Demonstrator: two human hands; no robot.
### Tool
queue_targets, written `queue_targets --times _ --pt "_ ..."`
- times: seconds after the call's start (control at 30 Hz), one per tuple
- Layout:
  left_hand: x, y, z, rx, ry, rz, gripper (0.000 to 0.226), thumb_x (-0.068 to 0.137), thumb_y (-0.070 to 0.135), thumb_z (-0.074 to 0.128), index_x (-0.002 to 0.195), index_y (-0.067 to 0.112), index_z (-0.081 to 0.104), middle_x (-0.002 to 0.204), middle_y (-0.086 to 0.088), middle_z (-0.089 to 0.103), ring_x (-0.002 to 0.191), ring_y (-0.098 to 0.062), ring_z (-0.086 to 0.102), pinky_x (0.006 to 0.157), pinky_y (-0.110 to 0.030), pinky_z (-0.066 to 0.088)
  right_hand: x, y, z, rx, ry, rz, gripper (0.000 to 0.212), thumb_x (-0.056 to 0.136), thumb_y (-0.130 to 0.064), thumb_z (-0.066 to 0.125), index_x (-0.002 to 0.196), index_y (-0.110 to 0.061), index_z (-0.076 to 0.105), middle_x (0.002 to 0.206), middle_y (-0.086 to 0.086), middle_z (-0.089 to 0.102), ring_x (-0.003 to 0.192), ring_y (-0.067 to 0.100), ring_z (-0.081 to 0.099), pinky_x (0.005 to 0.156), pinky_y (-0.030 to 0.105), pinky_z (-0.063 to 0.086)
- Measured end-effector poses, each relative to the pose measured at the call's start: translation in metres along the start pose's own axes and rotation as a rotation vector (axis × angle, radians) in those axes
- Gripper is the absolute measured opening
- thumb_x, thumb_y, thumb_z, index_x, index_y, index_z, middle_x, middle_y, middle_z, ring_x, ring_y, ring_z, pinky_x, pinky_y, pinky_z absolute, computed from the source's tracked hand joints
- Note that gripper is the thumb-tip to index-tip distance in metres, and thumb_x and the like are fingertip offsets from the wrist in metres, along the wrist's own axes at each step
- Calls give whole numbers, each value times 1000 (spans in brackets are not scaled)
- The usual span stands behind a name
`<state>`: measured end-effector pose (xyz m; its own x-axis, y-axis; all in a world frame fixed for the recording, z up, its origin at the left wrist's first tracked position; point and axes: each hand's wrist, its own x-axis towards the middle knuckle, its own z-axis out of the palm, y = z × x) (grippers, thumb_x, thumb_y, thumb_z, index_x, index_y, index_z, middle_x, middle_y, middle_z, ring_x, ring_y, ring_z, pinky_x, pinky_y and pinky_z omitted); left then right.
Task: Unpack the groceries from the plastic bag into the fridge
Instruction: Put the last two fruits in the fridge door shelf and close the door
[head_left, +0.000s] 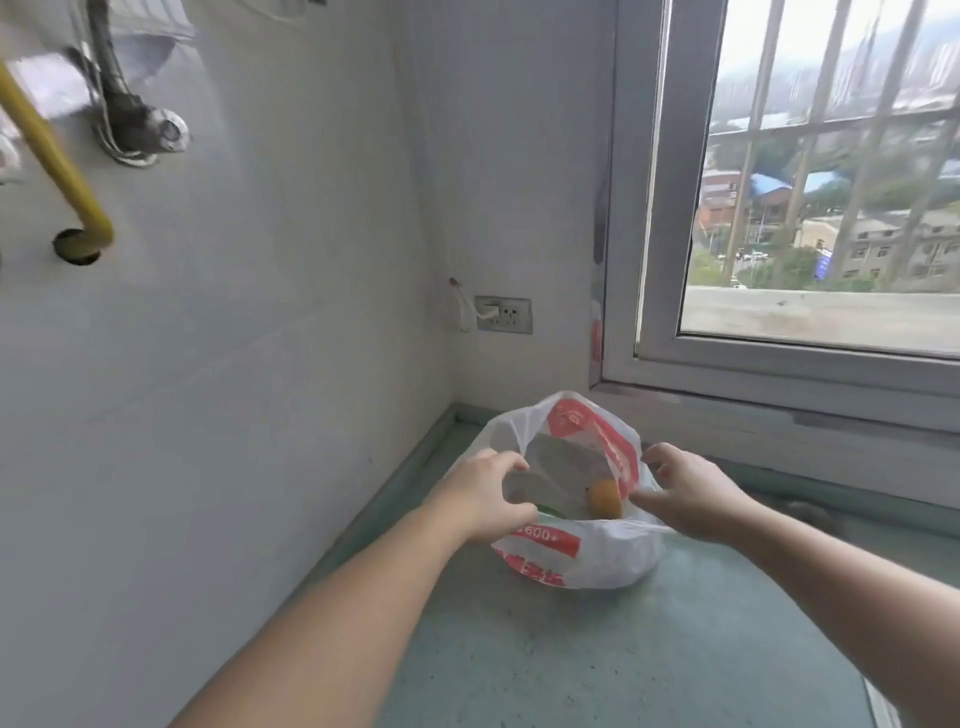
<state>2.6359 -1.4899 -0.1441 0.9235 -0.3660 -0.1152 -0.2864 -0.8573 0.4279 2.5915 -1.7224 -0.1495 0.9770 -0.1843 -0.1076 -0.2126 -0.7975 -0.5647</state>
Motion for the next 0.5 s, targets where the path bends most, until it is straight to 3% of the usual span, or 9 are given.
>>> queue_targets --times 0.17,0.4,0.5 --pt "65 -14 28 -38 -109 38 57 83 43 57 138 35 43 142 5 43 111 -18 56 90 -37 52 32 13 22 -25 -24 115 54 81 -42 62 129 -19 50 125 6 56 103 21 55 82 29 47" --pt "139 -41 63 -123 -214 80 48 93 39 50 139 32 43 137 3 51 114 -20 55 93 -40 51 93 1 60 -57 -23 171 46 86 -36 61 128 -20 50 120 3 58 93 15 57 70 21 48" --pt "157 -56 82 -89 -297 80 45 92 35 50 137 33 46 136 2 51 113 -21 55 93 -42 51 122 2 86 56 -17 238 41 86 -38 61 124 -24 52 111 -3 60 85 11 63 58 23 54"
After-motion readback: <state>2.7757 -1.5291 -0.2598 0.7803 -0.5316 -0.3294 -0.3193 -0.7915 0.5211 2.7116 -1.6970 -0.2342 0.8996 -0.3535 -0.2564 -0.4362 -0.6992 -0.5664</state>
